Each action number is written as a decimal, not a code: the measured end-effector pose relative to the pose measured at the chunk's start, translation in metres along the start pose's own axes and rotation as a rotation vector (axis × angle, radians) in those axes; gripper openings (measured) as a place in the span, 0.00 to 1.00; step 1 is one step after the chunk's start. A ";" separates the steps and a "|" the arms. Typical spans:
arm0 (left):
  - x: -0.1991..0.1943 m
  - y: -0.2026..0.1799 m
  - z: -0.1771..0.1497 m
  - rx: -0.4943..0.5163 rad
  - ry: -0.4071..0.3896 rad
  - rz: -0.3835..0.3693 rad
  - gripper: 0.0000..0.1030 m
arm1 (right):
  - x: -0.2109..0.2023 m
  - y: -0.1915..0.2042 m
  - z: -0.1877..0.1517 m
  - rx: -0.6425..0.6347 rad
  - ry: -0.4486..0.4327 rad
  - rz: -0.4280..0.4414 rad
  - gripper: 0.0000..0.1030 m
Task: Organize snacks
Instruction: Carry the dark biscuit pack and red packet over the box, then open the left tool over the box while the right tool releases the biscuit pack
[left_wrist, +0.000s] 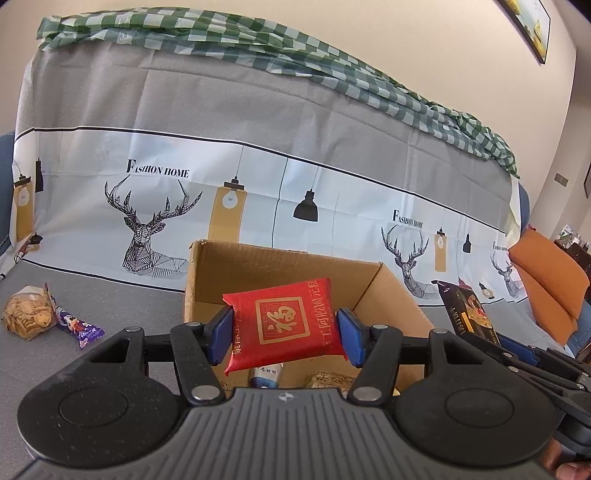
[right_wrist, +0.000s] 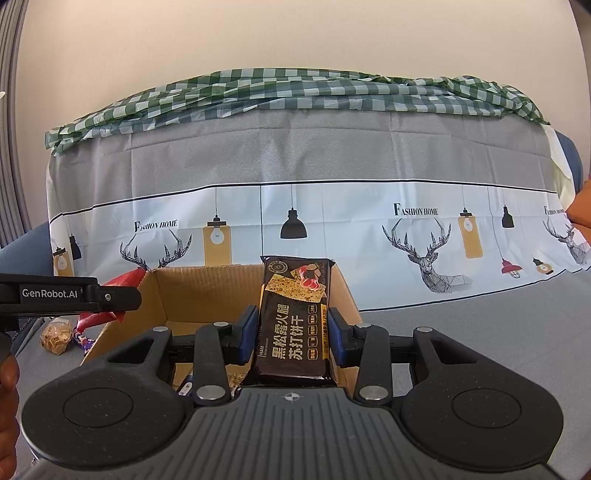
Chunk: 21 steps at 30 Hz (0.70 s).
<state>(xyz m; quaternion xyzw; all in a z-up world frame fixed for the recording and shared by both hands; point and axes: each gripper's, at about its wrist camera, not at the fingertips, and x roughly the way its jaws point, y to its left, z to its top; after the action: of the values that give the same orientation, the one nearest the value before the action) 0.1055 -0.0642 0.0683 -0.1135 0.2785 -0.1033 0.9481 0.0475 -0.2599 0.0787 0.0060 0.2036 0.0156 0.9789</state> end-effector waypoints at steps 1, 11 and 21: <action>0.000 0.000 0.000 0.000 0.000 0.000 0.63 | 0.000 0.000 0.000 0.000 0.001 0.001 0.40; -0.001 -0.001 0.000 -0.005 -0.009 -0.014 0.63 | 0.000 -0.002 0.001 -0.013 -0.001 0.011 0.40; -0.004 -0.004 0.002 -0.006 -0.026 -0.067 0.64 | -0.001 -0.001 0.000 -0.014 -0.003 0.011 0.40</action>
<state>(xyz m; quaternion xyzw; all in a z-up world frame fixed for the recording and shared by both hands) 0.1025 -0.0667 0.0728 -0.1267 0.2626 -0.1327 0.9473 0.0464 -0.2613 0.0793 0.0002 0.2018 0.0225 0.9792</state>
